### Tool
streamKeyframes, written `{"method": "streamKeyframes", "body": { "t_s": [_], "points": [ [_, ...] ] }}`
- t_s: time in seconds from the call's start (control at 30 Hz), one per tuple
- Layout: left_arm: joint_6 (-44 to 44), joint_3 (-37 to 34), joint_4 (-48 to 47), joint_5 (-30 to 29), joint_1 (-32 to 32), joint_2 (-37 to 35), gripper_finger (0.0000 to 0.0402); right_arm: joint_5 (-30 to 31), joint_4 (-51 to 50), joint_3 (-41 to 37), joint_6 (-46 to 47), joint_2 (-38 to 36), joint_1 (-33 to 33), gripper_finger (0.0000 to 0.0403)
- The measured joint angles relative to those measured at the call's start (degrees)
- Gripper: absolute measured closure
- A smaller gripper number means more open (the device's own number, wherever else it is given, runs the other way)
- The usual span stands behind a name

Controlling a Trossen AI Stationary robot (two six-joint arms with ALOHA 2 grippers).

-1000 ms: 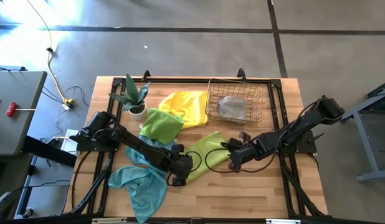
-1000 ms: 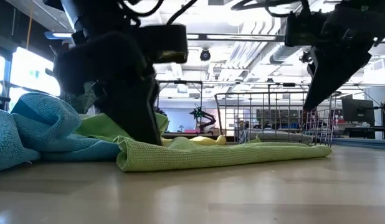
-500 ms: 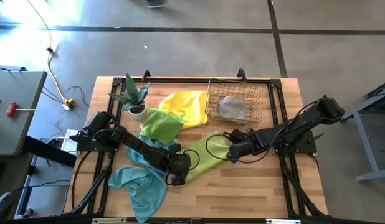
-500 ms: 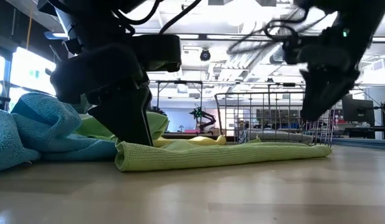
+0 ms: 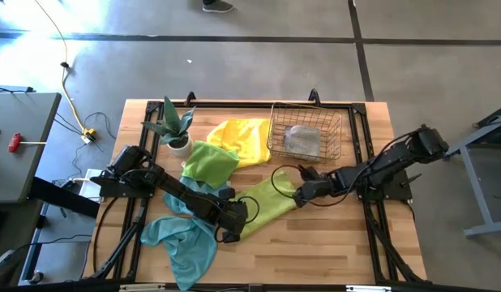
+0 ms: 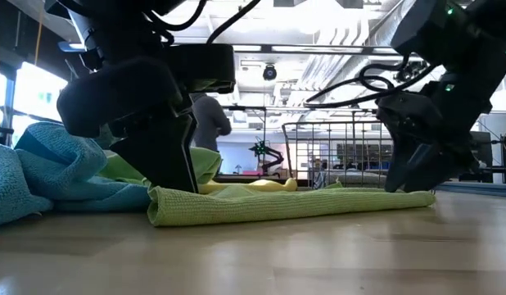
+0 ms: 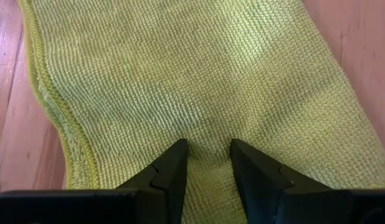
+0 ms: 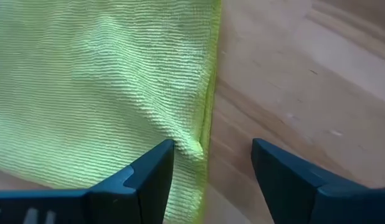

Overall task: Fold microfiber towels
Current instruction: Fold the light green microfiber towel

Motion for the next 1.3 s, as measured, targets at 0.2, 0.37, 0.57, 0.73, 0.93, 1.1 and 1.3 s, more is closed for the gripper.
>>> {"method": "streamKeyframes", "body": {
  "t_s": [0.2, 0.37, 0.57, 0.73, 0.93, 1.1, 1.3],
  "points": [
    [0.0, 0.0, 0.2, -0.5, 0.1, 0.0, 0.0287, -2.2, 6.9, -0.7, -0.5, 0.2, -0.3, 0.0192],
    [0.9, -0.1, 0.3, -0.6, 0.5, 0.0, 0.0287, -2.2, 8.9, -0.7, -1.6, 0.8, -0.3, 0.0192],
    [1.0, -0.1, 0.5, -1.6, 0.6, 0.1, 0.0287, -3.5, 15.0, -0.4, -1.8, 6.1, -0.3, 0.0205],
    [1.0, -0.1, 0.5, -1.8, 0.6, 0.1, 0.0287, -4.7, 22.7, -0.4, -3.4, 9.6, -0.3, 0.0219],
    [1.0, -0.1, 0.4, -1.9, 0.6, 0.1, 0.0287, -5.3, 24.1, -0.5, -5.8, 9.9, -0.3, 0.0245],
    [1.0, -0.1, 0.4, -2.0, 0.6, 0.1, 0.0287, -6.9, 22.9, -0.5, -8.2, 9.5, -0.3, 0.0252],
    [0.9, -0.1, 0.3, -1.7, 0.4, 0.1, 0.0287, -8.2, 18.3, -0.6, -11.0, 6.3, -0.7, 0.0236]
  ]
}}
